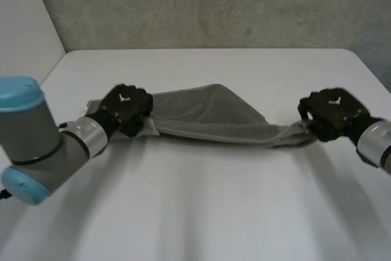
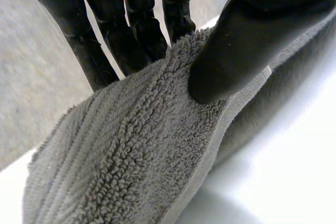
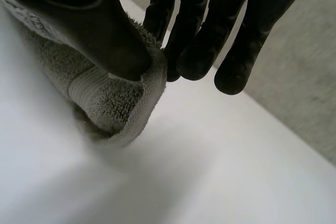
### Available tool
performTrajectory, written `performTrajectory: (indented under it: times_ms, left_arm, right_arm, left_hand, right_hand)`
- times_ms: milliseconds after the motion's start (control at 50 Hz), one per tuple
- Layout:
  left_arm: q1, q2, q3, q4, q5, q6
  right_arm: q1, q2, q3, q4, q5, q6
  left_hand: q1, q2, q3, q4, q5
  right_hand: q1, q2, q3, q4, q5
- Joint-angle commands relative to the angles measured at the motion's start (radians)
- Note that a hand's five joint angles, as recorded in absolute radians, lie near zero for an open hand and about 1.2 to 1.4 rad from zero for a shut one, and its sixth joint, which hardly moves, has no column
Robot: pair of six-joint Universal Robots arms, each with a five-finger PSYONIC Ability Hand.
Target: Fold the towel.
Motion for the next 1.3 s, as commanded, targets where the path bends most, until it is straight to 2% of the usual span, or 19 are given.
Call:
performTrajectory:
  times_ms: [20, 40, 140, 200, 240, 340, 480, 560, 620, 700, 740, 820, 860, 960, 1020, 1140, 1240, 1280, 1300]
  left_arm:
    - [0.062, 0.259, -0.026, -0.007, 0.104, -0.220]
    - [0.062, 0.260, -0.026, -0.007, 0.104, -0.221]
    - [0.134, 0.440, 0.035, -0.011, 0.121, -0.487]
    - [0.151, 0.465, 0.051, -0.011, 0.123, -0.552]
    - [0.183, 0.496, 0.067, -0.007, 0.124, -0.675]
    - [0.230, 0.505, 0.061, 0.001, 0.124, -0.785]
    - [0.268, 0.373, 0.049, -0.001, 0.124, -0.798]
    - [0.260, 0.205, 0.075, -0.011, 0.156, -0.793]
    - [0.257, 0.095, 0.109, -0.016, 0.173, -0.778]
    - [0.230, -0.003, 0.187, -0.024, 0.175, -0.749]
    - [0.176, -0.082, 0.315, -0.042, 0.167, -0.717]
    - [0.144, -0.148, 0.491, -0.057, 0.158, -0.707]
    - [0.139, -0.171, 0.583, -0.063, 0.141, -0.709]
    - [0.127, -0.210, 0.923, -0.063, 0.014, -0.709]
    - [0.127, -0.208, 1.044, -0.060, -0.012, -0.712]
    - [0.127, -0.201, 1.120, -0.047, -0.006, -0.752]
    - [0.127, -0.196, 1.080, -0.033, 0.044, -0.829]
    - [0.139, -0.193, 0.978, -0.028, 0.139, -0.848]
    - [0.139, -0.193, 0.977, -0.028, 0.139, -0.848]
  right_arm:
    - [-0.027, -0.169, -0.160, 0.205, -0.012, 0.048]
    - [-0.027, -0.170, -0.161, 0.206, -0.012, 0.048]
    - [-0.036, -0.283, -0.398, 0.295, -0.047, 0.221]
    - [-0.045, -0.302, -0.449, 0.295, -0.053, 0.267]
    - [-0.065, -0.323, -0.532, 0.304, -0.056, 0.341]
    - [-0.068, -0.325, -0.566, 0.315, -0.061, 0.372]
    - [-0.057, -0.200, -0.532, 0.324, -0.057, 0.318]
    - [0.014, -0.024, -0.547, 0.408, -0.037, 0.153]
    - [0.082, 0.068, -0.578, 0.451, 0.009, 0.029]
    - [0.148, 0.169, -0.644, 0.459, 0.091, -0.024]
    - [0.194, 0.249, -0.766, 0.438, 0.166, -0.020]
    - [0.223, 0.317, -0.932, 0.388, 0.226, 0.017]
    - [0.240, 0.355, -1.119, 0.318, 0.272, 0.124]
    - [0.240, 0.379, -1.366, 0.231, 0.353, 0.310]
    - [0.239, 0.376, -1.472, 0.203, 0.388, 0.385]
    - [0.230, 0.375, -1.540, 0.212, 0.371, 0.425]
    - [0.228, 0.375, -1.488, 0.281, 0.275, 0.430]
    - [0.226, 0.372, -1.395, 0.368, 0.179, 0.416]
    - [0.226, 0.372, -1.394, 0.368, 0.178, 0.416]
  left_hand:
    - [0.152, 0.056, 0.060, 0.038, 0.122]
    - [0.152, 0.056, 0.060, 0.038, 0.122]
    - [0.152, 0.056, 0.060, 0.038, 0.122]
    - [0.152, 0.056, 0.060, 0.038, 0.122]
    - [0.152, 0.056, 0.060, 0.038, 0.122]
    - [0.152, 0.056, 0.060, 0.038, 0.122]
    - [0.152, 0.056, 0.060, 0.038, 0.122]
    - [0.152, 0.056, 0.060, 0.038, 0.122]
    - [0.152, 0.056, 0.060, 0.038, 0.122]
    - [0.152, 0.056, 0.060, 0.038, 0.122]
    - [0.152, 0.056, 0.060, 0.038, 0.122]
    - [0.152, 0.056, 0.060, 0.038, 0.122]
    - [0.152, 0.056, 0.060, 0.038, 0.122]
    - [0.152, 0.056, 0.060, 0.038, 0.122]
    - [0.152, 0.056, 0.060, 0.038, 0.122]
    - [0.152, 0.056, 0.060, 0.038, 0.122]
    - [0.152, 0.056, 0.060, 0.038, 0.122]
    - [0.152, 0.056, 0.060, 0.038, 0.122]
    - [0.152, 0.056, 0.060, 0.038, 0.122]
  right_hand:
    - [0.091, 0.102, 0.050, 0.059, 0.071]
    - [0.091, 0.102, 0.050, 0.059, 0.071]
    - [0.091, 0.102, 0.050, 0.059, 0.071]
    - [0.091, 0.102, 0.050, 0.059, 0.071]
    - [0.091, 0.102, 0.050, 0.059, 0.071]
    - [0.091, 0.102, 0.050, 0.059, 0.071]
    - [0.091, 0.102, 0.050, 0.059, 0.071]
    - [0.091, 0.102, 0.050, 0.059, 0.071]
    - [0.091, 0.102, 0.050, 0.059, 0.071]
    - [0.091, 0.102, 0.050, 0.059, 0.071]
    - [0.091, 0.102, 0.050, 0.059, 0.071]
    - [0.091, 0.102, 0.050, 0.059, 0.071]
    - [0.091, 0.102, 0.050, 0.059, 0.071]
    - [0.091, 0.102, 0.050, 0.059, 0.071]
    - [0.091, 0.102, 0.050, 0.059, 0.071]
    - [0.091, 0.102, 0.050, 0.059, 0.071]
    - [0.091, 0.102, 0.050, 0.059, 0.071]
    - [0.091, 0.102, 0.050, 0.059, 0.071]
    - [0.091, 0.102, 0.050, 0.059, 0.071]
